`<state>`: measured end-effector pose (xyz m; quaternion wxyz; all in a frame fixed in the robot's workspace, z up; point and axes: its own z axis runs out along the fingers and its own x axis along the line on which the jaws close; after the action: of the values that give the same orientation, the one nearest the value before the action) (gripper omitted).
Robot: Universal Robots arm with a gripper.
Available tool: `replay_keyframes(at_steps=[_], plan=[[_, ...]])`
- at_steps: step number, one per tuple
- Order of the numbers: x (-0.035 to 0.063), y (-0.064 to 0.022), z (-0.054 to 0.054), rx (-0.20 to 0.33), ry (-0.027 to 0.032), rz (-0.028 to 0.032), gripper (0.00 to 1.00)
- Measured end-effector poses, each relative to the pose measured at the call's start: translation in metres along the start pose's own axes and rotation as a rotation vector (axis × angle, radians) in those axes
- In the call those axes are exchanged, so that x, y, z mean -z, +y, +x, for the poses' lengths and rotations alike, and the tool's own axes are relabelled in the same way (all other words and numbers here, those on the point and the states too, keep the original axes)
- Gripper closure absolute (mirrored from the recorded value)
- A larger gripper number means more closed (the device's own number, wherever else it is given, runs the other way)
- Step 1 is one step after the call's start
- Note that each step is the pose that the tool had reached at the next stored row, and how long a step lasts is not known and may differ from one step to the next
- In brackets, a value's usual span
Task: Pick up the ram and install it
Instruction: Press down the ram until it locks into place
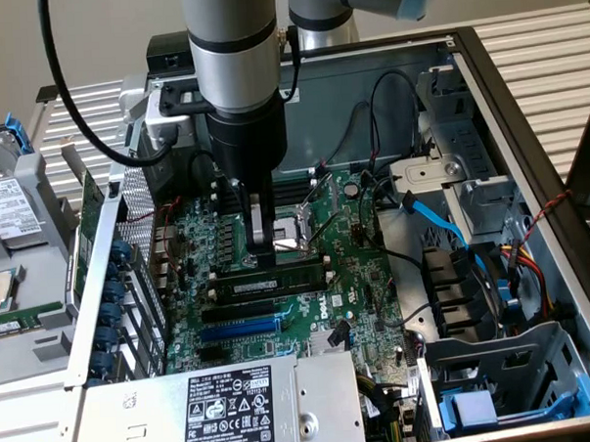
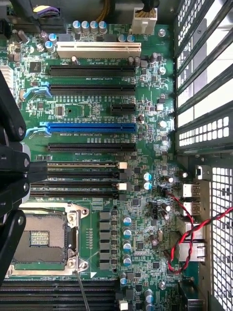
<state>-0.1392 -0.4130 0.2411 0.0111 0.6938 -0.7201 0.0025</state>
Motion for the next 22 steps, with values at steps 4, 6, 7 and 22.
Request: replay_keyframes(at_steps=[4,6,7,22], plan=[[-0.0005,0.0,-0.0002,0.0,0.0001,0.0,0.9],[-0.0015,0.0,-0.0002,0.0,0.0001,0.0,0.9],[-0.0018,0.0,-0.0003,0.0,0.0003,-0.0001,0.9],[-0.0055,-0.0017,-0.0007,0.0,0.002,0.0001,0.9]])
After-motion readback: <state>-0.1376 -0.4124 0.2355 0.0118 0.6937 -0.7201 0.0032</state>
